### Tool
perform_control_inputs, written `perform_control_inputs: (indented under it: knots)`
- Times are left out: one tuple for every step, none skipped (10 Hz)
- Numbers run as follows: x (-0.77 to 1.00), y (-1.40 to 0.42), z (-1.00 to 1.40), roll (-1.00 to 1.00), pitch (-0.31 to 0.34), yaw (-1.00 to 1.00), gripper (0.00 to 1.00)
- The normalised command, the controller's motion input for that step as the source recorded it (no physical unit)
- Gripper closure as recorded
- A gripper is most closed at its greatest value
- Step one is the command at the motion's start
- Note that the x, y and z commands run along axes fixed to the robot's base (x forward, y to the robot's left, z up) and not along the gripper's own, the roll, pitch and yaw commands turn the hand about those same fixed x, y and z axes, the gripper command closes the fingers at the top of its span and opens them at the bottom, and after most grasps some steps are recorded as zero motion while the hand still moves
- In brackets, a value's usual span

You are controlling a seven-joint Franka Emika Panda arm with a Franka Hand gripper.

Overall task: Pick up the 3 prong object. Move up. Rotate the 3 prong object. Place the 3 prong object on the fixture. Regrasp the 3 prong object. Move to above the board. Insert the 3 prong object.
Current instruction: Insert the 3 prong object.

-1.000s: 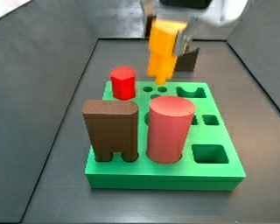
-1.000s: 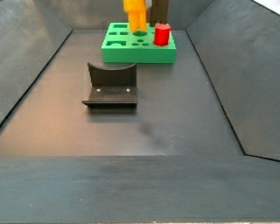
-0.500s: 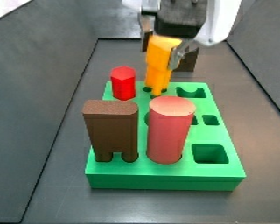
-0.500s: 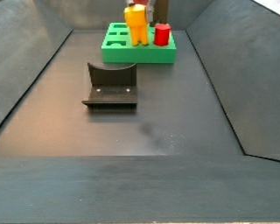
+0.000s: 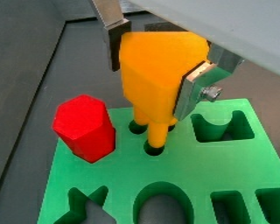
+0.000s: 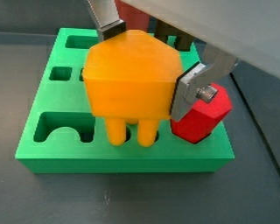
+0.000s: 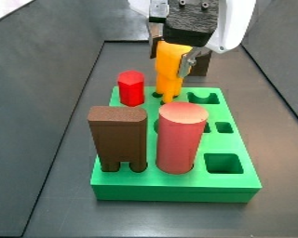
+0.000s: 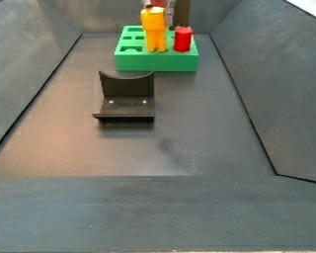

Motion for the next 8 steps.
perform_control_inputs:
  knots:
    - [-0.02, 0.0, 0.0, -0.02, -0.011, -0.07, 1.0]
    - [-0.13, 0.0, 0.0, -0.07, -0.053, -0.02, 1.0]
    - [-0.13, 0.0, 0.0, -0.12, -0.079, 0.0, 1.0]
    - [-0.16, -0.04, -0.02, -0.16, -0.097, 0.0, 1.0]
    - [-0.12, -0.05, 0.0, -0.18, -0.081, 0.0, 1.0]
    - [-0.08, -0.03, -0.05, -0.2, -0.06, 0.0, 1.0]
    - [-0.09, -0.03, -0.07, -0.19, -0.06, 0.0, 1.0]
    - [0.0, -0.03, -0.11, -0.2, -0.02, 0.01, 1.0]
